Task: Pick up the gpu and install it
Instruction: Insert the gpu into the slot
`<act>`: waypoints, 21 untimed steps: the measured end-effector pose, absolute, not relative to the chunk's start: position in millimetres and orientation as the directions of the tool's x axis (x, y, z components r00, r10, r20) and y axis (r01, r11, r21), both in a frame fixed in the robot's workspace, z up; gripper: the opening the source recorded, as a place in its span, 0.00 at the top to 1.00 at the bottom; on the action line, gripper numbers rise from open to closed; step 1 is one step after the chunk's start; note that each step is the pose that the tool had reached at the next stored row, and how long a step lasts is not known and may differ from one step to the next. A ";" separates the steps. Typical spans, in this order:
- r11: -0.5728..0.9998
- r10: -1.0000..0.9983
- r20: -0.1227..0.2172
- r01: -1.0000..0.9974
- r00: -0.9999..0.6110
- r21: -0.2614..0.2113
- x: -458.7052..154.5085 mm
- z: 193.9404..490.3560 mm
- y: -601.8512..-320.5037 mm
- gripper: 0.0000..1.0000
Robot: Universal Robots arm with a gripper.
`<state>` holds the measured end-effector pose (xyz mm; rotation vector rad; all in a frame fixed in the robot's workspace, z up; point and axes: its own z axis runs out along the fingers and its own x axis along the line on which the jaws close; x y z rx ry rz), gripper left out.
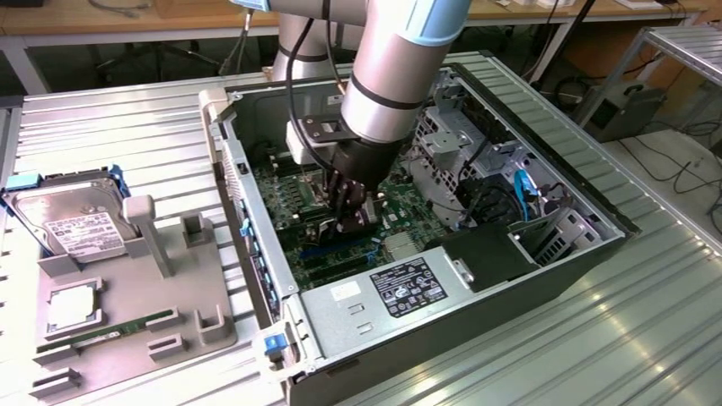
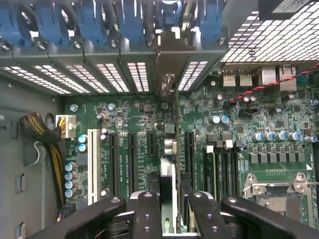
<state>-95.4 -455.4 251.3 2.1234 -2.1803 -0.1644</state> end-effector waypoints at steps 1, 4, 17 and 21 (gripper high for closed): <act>0.026 -1.000 -0.008 -0.990 -0.027 0.142 -95.4 250.8 -455.4 0.74; 0.026 -1.000 -0.008 -0.990 -0.027 0.142 -95.4 249.6 -455.4 0.74; 0.026 -1.000 -0.009 -0.990 -0.027 0.138 -98.4 284.6 -455.3 0.60; 0.026 -1.000 -0.009 -0.993 -0.027 0.113 -103.6 284.9 -452.5 0.68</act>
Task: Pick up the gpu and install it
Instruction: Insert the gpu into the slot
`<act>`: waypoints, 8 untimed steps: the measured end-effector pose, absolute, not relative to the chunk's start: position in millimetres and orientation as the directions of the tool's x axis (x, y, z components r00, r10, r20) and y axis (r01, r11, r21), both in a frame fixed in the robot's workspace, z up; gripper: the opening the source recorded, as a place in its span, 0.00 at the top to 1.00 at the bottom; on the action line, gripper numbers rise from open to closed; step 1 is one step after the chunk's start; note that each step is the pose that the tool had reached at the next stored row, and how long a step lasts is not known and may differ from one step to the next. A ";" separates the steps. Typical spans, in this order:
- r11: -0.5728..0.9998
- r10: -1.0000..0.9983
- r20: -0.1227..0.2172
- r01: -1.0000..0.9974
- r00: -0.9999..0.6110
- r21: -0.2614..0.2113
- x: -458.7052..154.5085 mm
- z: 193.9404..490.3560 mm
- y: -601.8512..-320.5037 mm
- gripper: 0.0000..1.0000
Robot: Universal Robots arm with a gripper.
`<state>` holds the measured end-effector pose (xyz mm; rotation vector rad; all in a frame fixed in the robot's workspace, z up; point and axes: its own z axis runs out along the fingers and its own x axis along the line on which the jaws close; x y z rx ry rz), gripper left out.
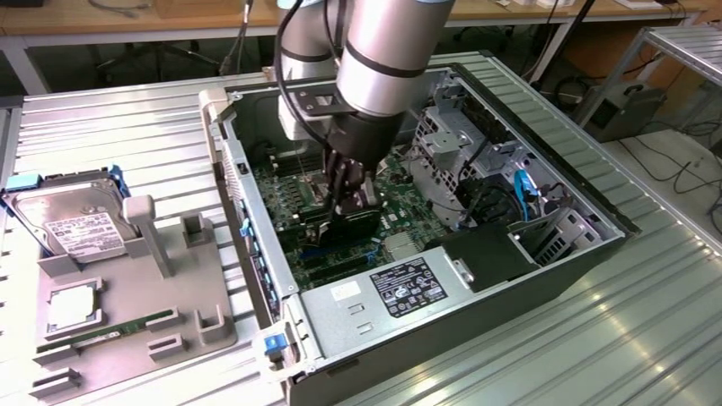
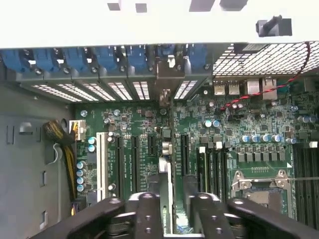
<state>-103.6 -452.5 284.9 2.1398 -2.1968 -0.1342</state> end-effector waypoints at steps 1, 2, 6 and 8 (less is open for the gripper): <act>0.026 -1.000 -0.010 -0.994 -0.027 0.106 -105.5 284.8 -451.4 0.75; 0.026 -1.000 -0.010 -0.994 -0.027 0.102 -107.9 284.6 -450.6 0.80; 0.026 -1.000 -0.010 -0.995 -0.027 0.096 -115.0 284.0 -448.4 0.89; 0.026 -1.000 -0.010 -0.995 -0.027 0.096 -115.0 284.0 -448.1 0.89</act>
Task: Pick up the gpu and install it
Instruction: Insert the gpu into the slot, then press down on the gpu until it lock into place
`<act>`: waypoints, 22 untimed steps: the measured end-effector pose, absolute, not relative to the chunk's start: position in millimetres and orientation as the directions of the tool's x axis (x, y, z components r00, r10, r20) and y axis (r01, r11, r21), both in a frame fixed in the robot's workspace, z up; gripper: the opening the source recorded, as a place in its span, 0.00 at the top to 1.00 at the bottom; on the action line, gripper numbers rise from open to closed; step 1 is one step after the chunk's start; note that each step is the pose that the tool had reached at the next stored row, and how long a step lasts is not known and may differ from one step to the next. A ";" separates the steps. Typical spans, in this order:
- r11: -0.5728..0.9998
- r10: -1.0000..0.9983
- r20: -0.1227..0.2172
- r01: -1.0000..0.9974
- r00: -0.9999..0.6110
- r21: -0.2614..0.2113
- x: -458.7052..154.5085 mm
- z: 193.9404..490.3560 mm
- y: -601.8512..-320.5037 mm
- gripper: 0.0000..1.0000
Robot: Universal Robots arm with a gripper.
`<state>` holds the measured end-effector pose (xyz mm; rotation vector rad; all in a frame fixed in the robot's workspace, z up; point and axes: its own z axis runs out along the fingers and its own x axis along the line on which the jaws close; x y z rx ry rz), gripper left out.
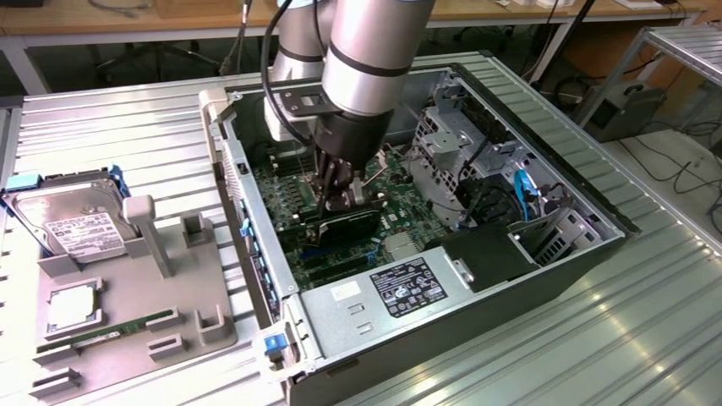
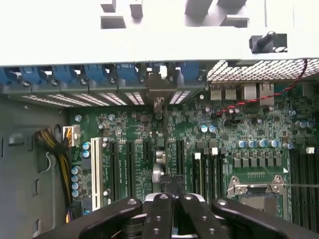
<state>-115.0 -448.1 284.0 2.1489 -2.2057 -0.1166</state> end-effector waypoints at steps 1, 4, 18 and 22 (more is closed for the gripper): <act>0.026 -1.000 -0.010 -0.995 -0.027 0.096 -115.0 284.0 -447.9 0.89; 0.025 -1.000 -0.010 -0.995 -0.027 0.096 -115.0 284.0 -447.5 0.89; 0.026 -1.000 -0.009 -0.996 -0.027 0.086 -115.7 281.5 -445.3 0.89; 0.026 -1.000 -0.009 -0.997 -0.026 0.079 -119.0 276.1 -445.3 0.89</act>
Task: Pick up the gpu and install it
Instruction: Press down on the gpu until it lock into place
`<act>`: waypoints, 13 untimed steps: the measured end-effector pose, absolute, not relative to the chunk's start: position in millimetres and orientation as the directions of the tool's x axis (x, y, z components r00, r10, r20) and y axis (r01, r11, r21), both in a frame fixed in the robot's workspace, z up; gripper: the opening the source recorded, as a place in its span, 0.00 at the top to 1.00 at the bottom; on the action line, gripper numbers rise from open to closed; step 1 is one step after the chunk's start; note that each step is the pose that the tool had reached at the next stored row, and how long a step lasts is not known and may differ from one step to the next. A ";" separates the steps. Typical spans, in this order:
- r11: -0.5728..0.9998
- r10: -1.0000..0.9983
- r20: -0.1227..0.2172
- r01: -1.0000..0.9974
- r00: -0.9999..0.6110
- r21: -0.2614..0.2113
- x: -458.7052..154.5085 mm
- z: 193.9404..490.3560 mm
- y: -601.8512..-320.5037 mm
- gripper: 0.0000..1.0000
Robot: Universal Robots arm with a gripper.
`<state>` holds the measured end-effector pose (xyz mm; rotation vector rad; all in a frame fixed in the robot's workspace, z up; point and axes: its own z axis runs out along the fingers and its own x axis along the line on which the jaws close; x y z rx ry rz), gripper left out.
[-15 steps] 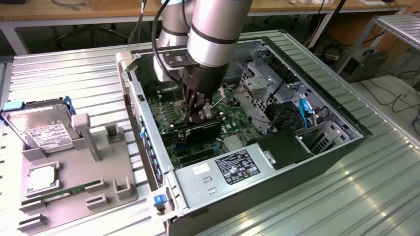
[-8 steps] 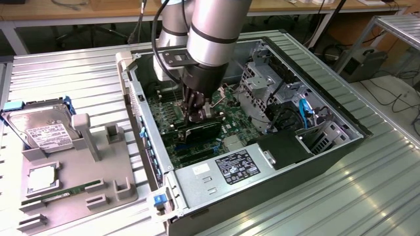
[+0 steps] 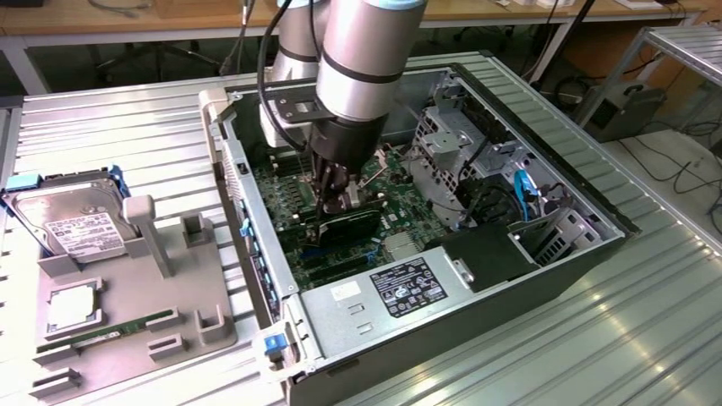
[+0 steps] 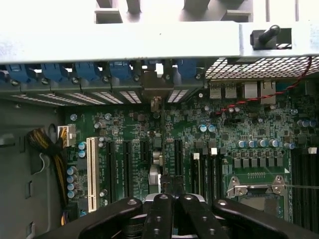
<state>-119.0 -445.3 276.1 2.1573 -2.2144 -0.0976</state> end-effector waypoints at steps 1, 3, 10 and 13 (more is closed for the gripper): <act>0.026 -1.000 -0.009 -0.997 -0.026 0.078 -119.8 274.9 -445.3 0.89; 0.026 -1.000 -0.009 -0.997 -0.026 0.076 -121.3 272.8 -445.4 0.89; 0.026 -1.000 -0.009 -0.997 -0.026 0.070 -125.4 267.3 -445.5 0.89; 0.026 -1.000 -0.013 -0.997 -0.027 0.068 -125.0 273.8 -445.3 0.89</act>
